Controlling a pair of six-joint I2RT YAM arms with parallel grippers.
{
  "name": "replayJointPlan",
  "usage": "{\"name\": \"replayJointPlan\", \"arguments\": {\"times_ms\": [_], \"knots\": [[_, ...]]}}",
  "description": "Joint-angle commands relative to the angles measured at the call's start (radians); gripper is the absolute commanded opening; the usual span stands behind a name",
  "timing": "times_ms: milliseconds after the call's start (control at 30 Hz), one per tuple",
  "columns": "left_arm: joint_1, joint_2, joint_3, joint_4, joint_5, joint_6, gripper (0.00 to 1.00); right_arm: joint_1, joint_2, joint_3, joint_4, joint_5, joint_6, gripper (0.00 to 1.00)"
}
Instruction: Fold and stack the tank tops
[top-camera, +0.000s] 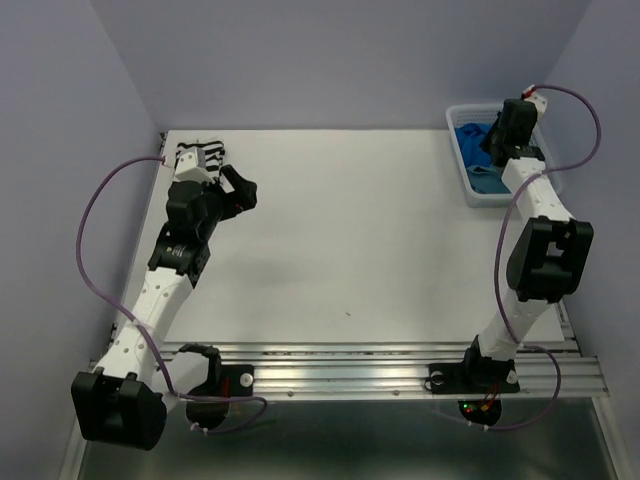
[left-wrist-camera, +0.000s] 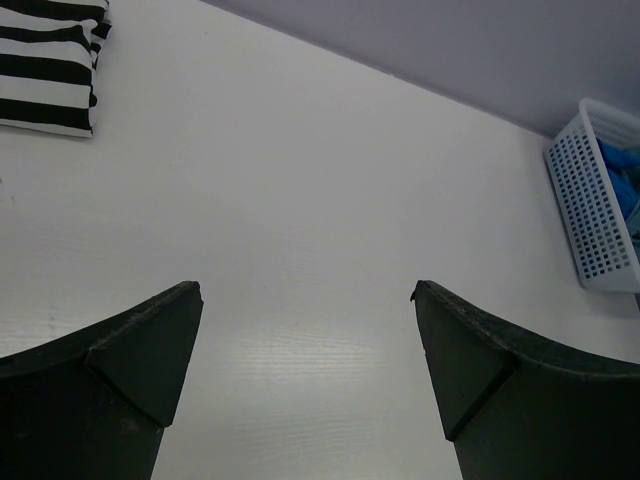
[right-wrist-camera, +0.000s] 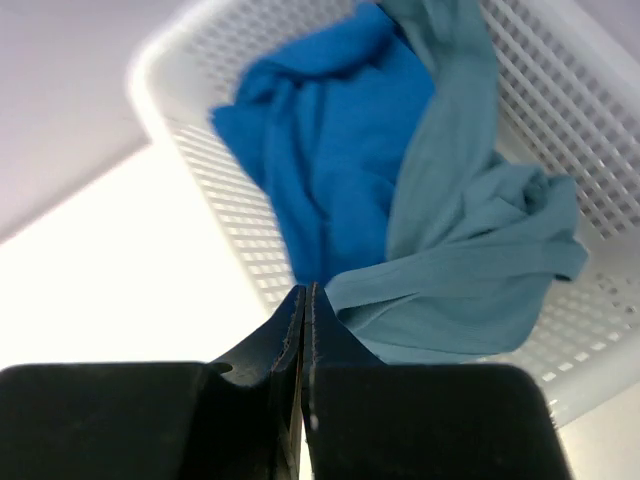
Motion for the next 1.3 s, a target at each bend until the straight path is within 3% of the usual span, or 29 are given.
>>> {"name": "replayJointPlan", "arguments": {"times_ms": [0, 133, 233, 267, 300, 333, 367, 400, 667, 1033, 1067, 1100, 1167, 1267], "knots": [[-0.001, -0.033, -0.011, 0.026, -0.014, -0.015, 0.99, -0.007, -0.177, -0.05, 0.257, -0.168, -0.013, 0.01], [-0.001, -0.044, -0.013, 0.029, -0.015, -0.018, 0.99, -0.007, -0.303, -0.065, 0.367, -0.263, -0.013, 0.01], [0.0, -0.055, -0.021, 0.035, -0.009, -0.021, 0.99, -0.007, -0.305, 0.085, 0.203, -0.233, -0.025, 0.04], [-0.001, -0.056, -0.025, 0.036, -0.003, -0.023, 0.99, -0.007, -0.29, 0.131, 0.083, -0.199, -0.028, 0.21], [0.0, -0.056, -0.03, 0.04, 0.003, -0.026, 0.99, -0.007, -0.256, 0.192, 0.034, -0.144, -0.04, 0.64], [0.0, -0.056, -0.031, 0.046, 0.006, -0.026, 0.99, -0.007, -0.239, 0.209, -0.017, -0.11, -0.043, 0.84], [-0.001, -0.058, -0.036, 0.049, 0.009, -0.029, 0.99, -0.007, -0.227, 0.212, -0.08, -0.073, -0.016, 1.0], [0.0, -0.053, -0.034, 0.052, 0.015, -0.027, 0.99, -0.007, -0.213, 0.179, -0.093, -0.029, -0.008, 1.0], [0.0, -0.029, -0.016, 0.044, 0.009, -0.015, 0.99, -0.016, -0.087, 0.058, -0.105, 0.066, 0.113, 1.0], [0.0, 0.063, 0.004, 0.055, 0.012, -0.014, 0.99, -0.016, 0.247, 0.248, -0.182, 0.122, 0.173, 0.97], [-0.001, 0.066, 0.007, 0.053, 0.009, -0.014, 0.99, -0.016, 0.252, 0.246, -0.185, 0.123, 0.179, 0.93], [0.0, 0.07, 0.007, 0.053, 0.008, -0.012, 0.99, -0.016, 0.254, 0.236, -0.183, 0.123, 0.182, 0.76], [-0.002, 0.07, 0.01, 0.05, 0.003, -0.012, 0.99, -0.016, 0.248, 0.231, -0.183, 0.134, 0.191, 0.54], [0.0, 0.066, 0.013, 0.044, -0.003, -0.01, 0.99, -0.016, 0.222, 0.24, -0.18, 0.151, 0.184, 0.05]]}}
